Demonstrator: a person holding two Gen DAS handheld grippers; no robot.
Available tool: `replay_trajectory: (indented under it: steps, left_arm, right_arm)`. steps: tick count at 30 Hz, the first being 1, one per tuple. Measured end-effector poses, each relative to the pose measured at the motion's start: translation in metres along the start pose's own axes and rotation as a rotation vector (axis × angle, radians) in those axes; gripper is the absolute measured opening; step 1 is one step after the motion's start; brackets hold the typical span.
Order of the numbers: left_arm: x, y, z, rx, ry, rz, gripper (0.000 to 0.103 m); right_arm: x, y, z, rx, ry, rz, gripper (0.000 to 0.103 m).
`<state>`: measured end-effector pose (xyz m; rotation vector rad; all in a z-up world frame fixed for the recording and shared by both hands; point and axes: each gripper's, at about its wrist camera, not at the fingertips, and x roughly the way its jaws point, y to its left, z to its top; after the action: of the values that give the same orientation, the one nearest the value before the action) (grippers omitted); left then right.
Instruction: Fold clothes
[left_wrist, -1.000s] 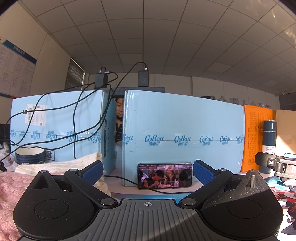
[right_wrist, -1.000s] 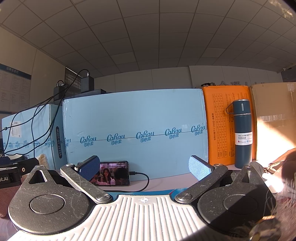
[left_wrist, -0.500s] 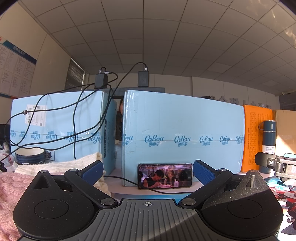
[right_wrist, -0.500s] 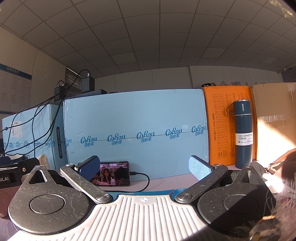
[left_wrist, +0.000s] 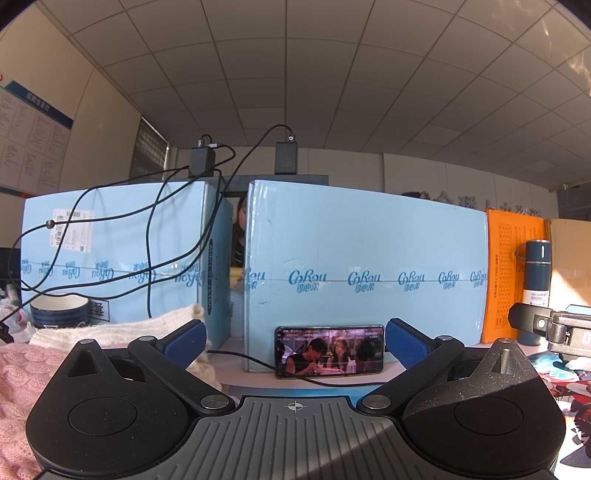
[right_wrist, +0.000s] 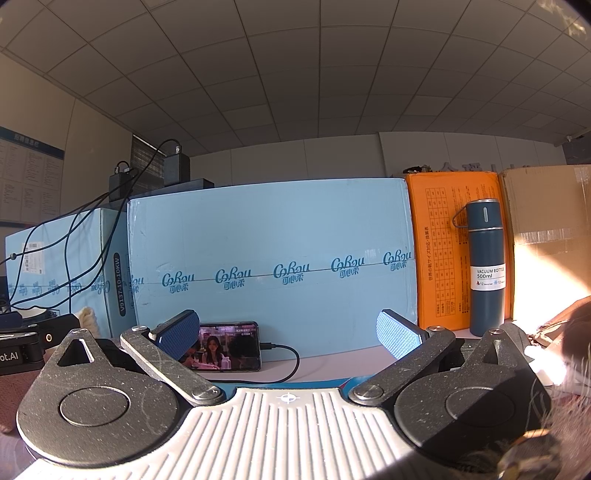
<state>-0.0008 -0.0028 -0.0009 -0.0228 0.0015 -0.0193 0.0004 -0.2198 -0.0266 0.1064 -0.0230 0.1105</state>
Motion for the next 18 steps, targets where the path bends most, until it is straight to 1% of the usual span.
replay_trajectory:
  steps: [18]
  left_arm:
    - [0.0006, 0.0013, 0.0001, -0.001, 0.0, -0.001, 0.103]
  right_arm:
    - [-0.0008, -0.0016, -0.0001, -0.001, -0.001, 0.007, 0.103]
